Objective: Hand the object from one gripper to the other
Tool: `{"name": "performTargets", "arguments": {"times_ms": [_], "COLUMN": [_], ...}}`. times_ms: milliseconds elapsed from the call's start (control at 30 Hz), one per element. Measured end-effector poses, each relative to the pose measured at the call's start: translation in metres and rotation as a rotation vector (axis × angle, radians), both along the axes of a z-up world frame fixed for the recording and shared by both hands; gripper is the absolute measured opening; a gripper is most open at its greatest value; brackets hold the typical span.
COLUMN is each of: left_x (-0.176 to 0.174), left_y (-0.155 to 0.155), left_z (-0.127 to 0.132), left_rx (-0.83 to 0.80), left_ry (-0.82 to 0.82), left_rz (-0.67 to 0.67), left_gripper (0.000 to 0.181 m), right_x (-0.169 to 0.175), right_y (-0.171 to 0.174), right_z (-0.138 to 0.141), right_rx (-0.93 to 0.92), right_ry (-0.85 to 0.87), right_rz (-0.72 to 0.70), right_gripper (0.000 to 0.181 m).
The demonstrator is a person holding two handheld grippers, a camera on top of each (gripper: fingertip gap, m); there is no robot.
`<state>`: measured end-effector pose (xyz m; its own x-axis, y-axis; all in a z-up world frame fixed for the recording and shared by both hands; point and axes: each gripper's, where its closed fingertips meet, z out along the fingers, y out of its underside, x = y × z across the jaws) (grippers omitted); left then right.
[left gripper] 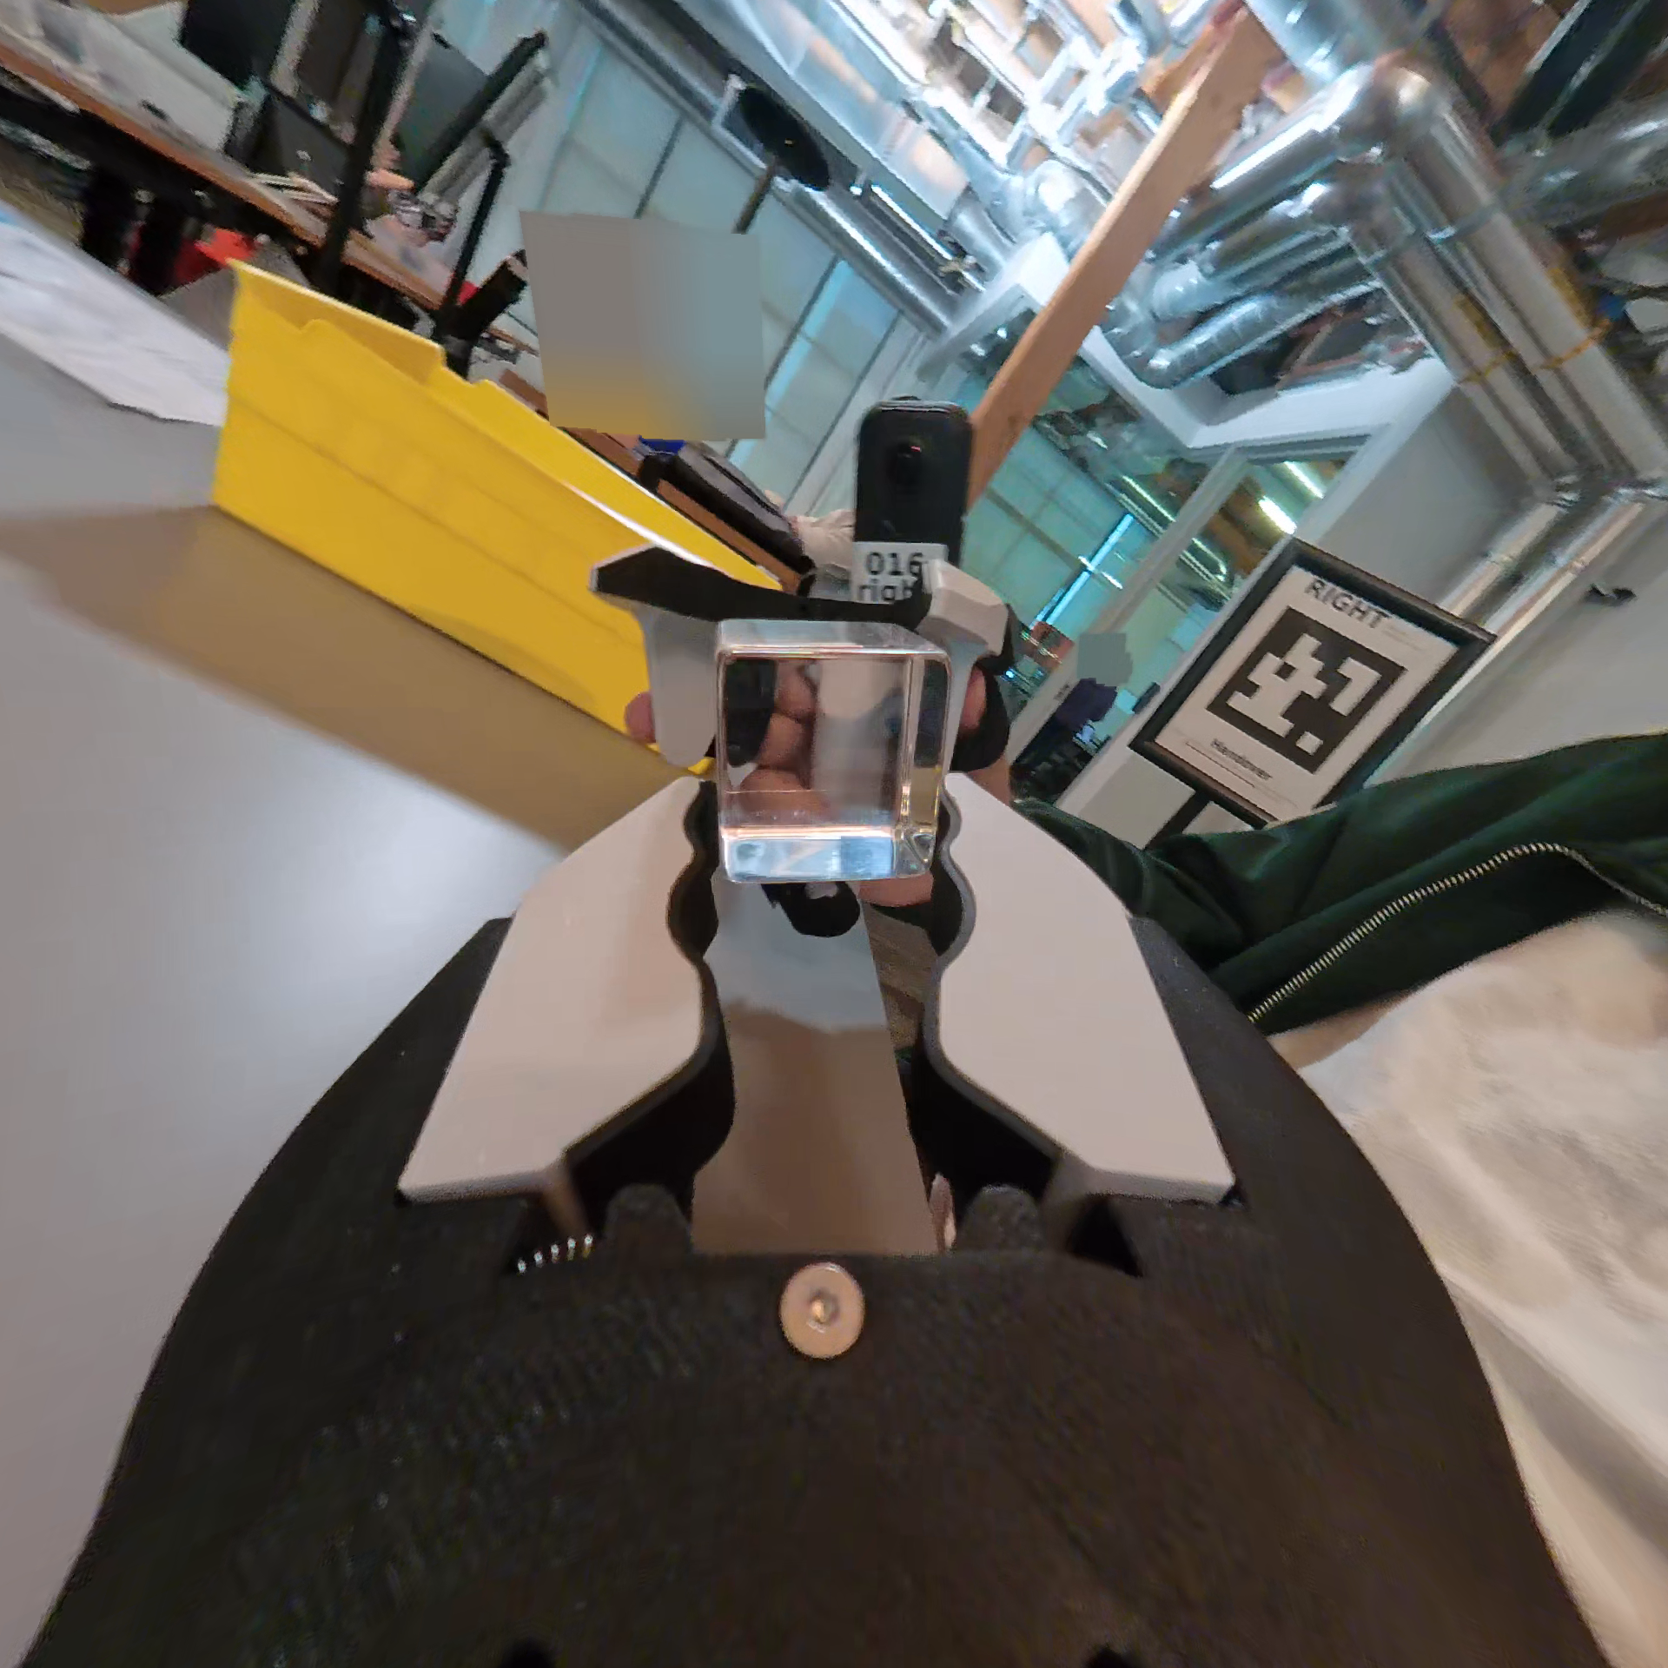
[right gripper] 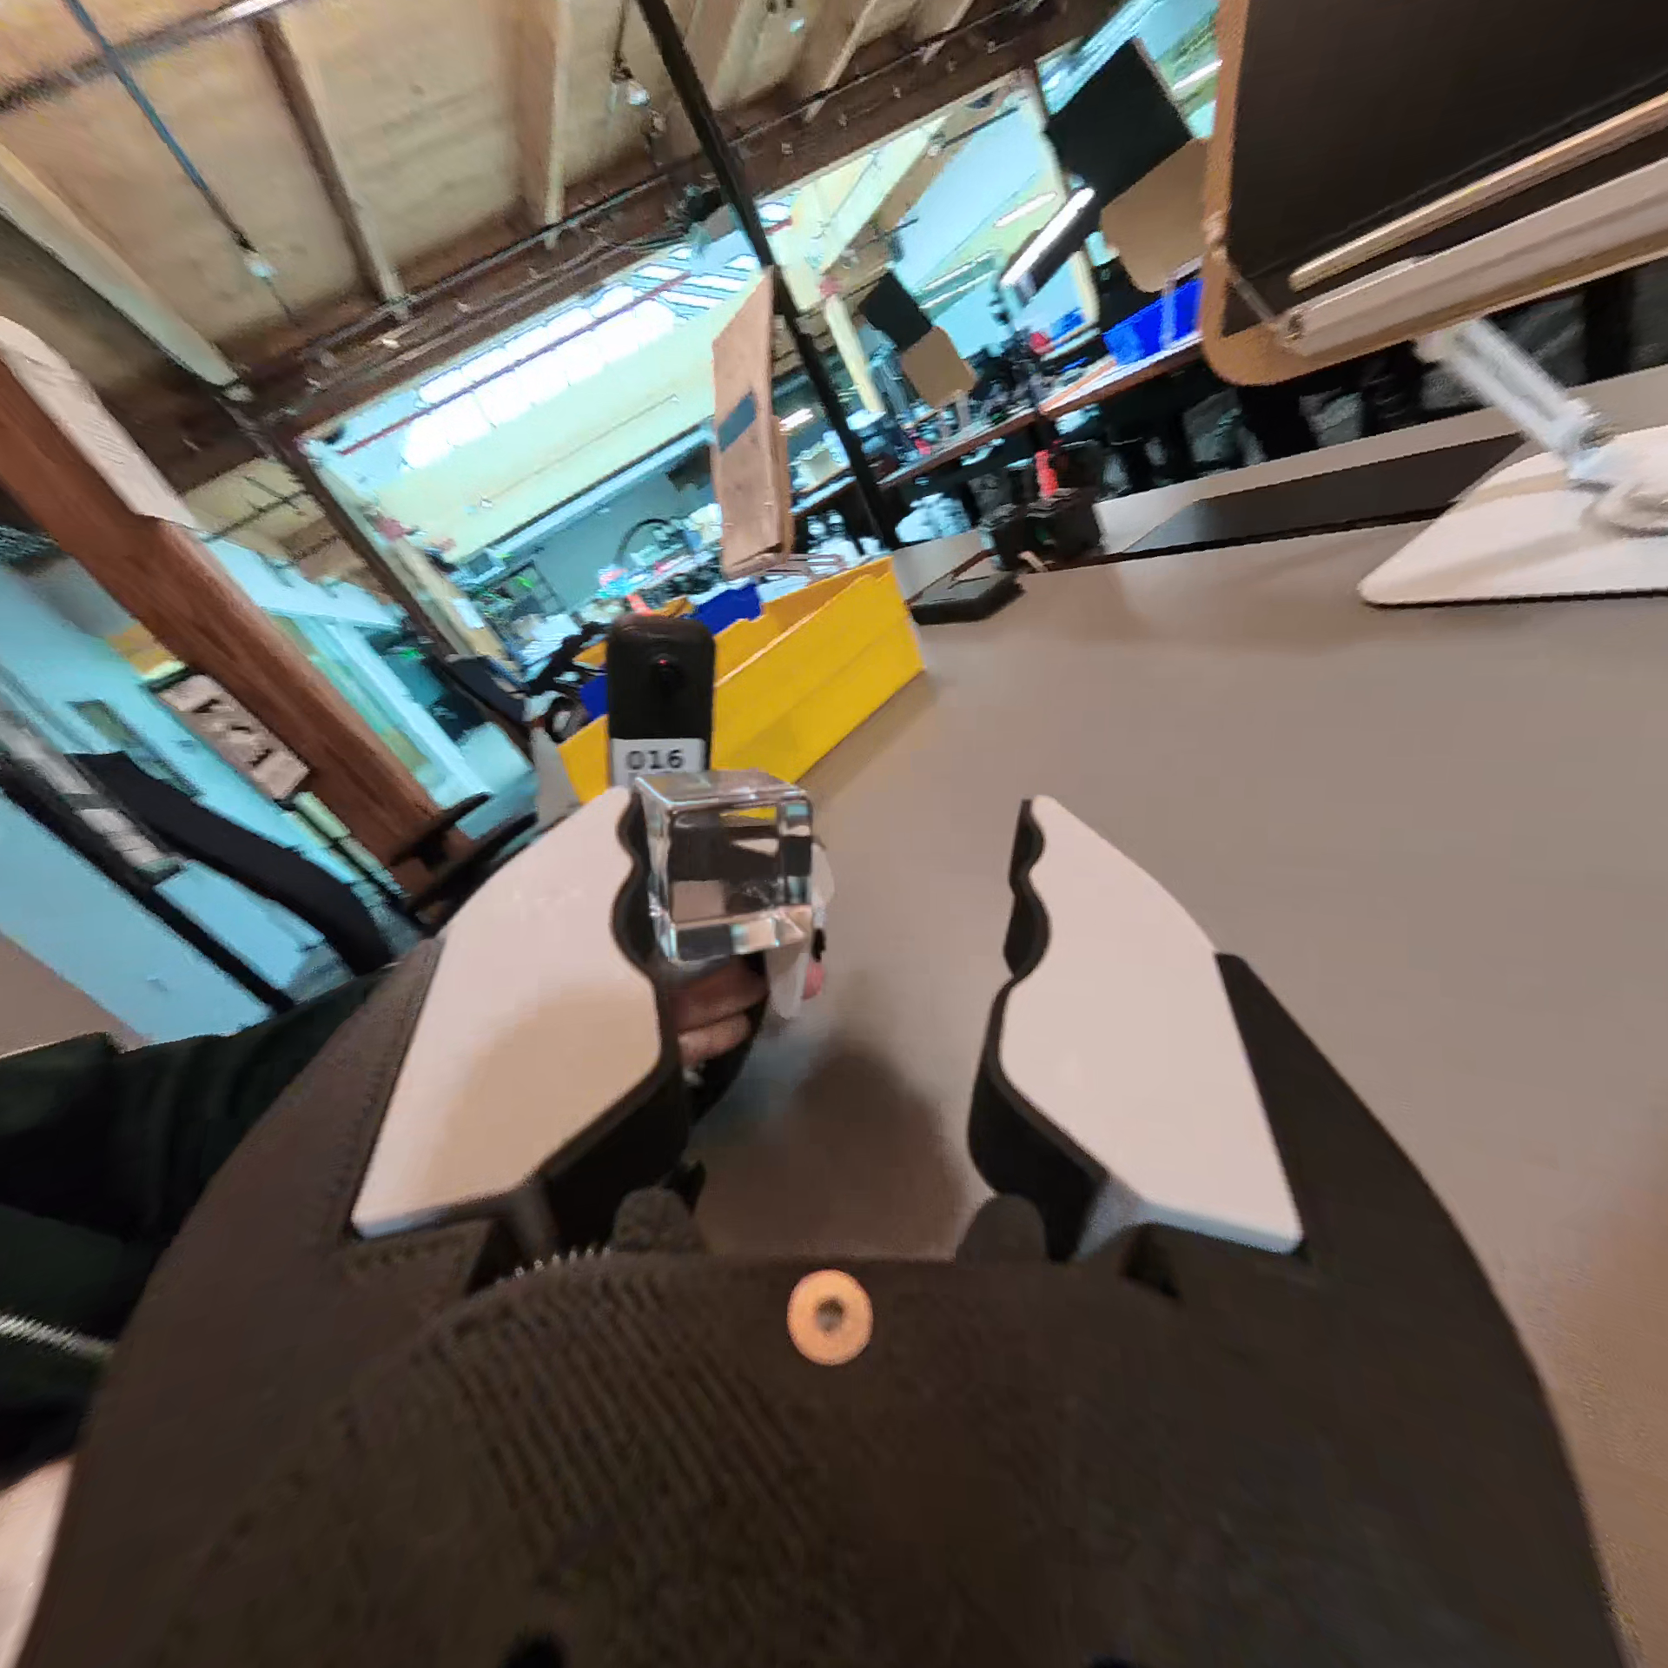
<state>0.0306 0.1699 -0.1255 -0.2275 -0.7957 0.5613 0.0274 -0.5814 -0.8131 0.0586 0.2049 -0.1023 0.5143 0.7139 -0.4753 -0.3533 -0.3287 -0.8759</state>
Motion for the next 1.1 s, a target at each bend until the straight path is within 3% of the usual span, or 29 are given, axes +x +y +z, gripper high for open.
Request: {"name": "performTargets", "arguments": {"times_ms": [267,600,767,1100], "left_x": [0.006,0.008,0.009,0.009], "left_y": [-0.02,-0.024,-0.026,-0.027], "left_z": [0.004,0.003,0.003,0.005], "left_rx": [0.038,0.031,0.027,0.024], "left_ry": [-0.029,-0.03,-0.032,-0.05], "left_rz": [-0.086,-0.108,-0.117,-0.121], "left_gripper": [0.045,0.045,0.045,0.045], "right_x": [-0.028,-0.041,-0.044,-0.044], "right_y": [-0.019,-0.029,-0.033,-0.035], "right_z": [0.002,-0.002,-0.002,0.0], "right_rx": [-0.055,-0.026,0.004,0.013], "right_ry": [0.132,0.063,0.036,0.012], "right_rz": [0.22,0.295,0.313,0.315], "right_gripper": [0.067,0.058,0.043,0.043]}}
